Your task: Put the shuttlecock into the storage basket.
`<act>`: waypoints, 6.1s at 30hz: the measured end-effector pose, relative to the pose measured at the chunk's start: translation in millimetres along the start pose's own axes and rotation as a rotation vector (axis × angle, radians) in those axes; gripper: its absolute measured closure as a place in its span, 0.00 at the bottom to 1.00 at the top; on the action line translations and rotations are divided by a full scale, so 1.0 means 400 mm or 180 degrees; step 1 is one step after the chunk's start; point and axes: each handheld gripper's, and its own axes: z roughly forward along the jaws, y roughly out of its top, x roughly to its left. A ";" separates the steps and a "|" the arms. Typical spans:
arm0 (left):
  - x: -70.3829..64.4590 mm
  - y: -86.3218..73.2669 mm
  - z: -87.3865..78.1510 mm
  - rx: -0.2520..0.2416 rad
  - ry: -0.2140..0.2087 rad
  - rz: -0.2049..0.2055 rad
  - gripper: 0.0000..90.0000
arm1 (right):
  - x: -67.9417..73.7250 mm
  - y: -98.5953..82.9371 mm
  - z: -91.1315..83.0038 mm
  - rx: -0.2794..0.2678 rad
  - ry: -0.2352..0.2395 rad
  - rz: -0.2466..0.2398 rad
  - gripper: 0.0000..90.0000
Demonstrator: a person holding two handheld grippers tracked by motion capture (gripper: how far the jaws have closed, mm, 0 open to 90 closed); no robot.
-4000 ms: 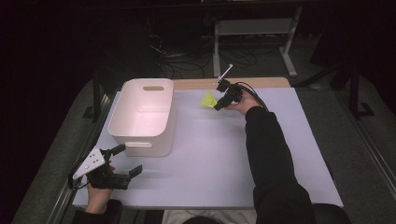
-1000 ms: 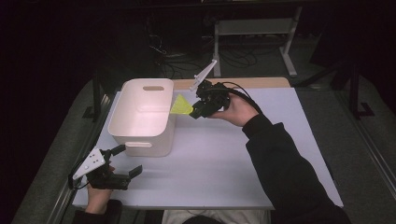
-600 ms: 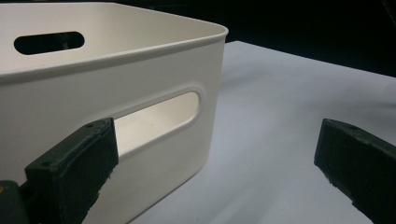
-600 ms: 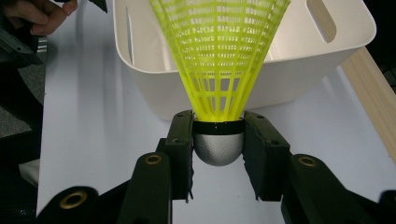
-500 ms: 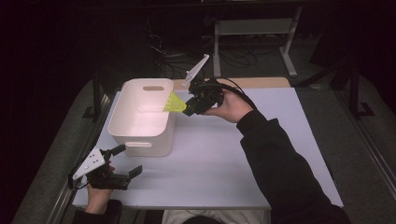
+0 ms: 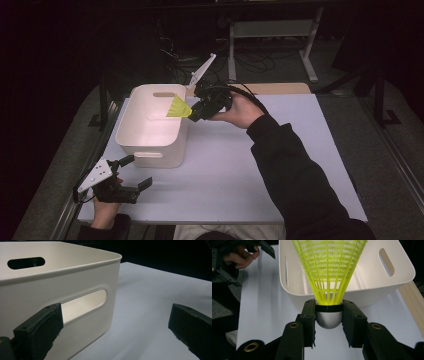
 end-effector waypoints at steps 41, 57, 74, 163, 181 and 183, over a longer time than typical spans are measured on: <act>0.000 0.000 -0.002 -0.0012 0.0000 0.0007 0.00 | 0.013 0.098 0.110 -0.0002 0.0192 -0.0113 0.70; 0.000 0.000 -0.002 -0.0014 -0.0004 -0.0003 0.00 | 0.007 0.105 0.148 0.0023 0.0250 -0.0095 0.70; 0.000 0.000 -0.002 -0.0015 -0.0007 0.0000 0.00 | -0.003 0.106 0.192 0.0071 0.0309 -0.0054 0.70; -0.002 -0.001 0.000 0.0001 -0.0012 0.0000 0.00 | -0.024 -0.076 0.039 -0.0352 -0.0177 0.0495 0.00; -0.002 -0.001 0.002 0.0011 -0.0012 0.0004 0.00 | -0.033 -0.137 0.011 -0.0403 -0.0270 0.0587 0.00; -0.001 -0.001 0.003 0.0013 -0.0011 0.0005 0.00 | -0.033 -0.144 0.008 -0.0405 -0.0280 0.0602 0.00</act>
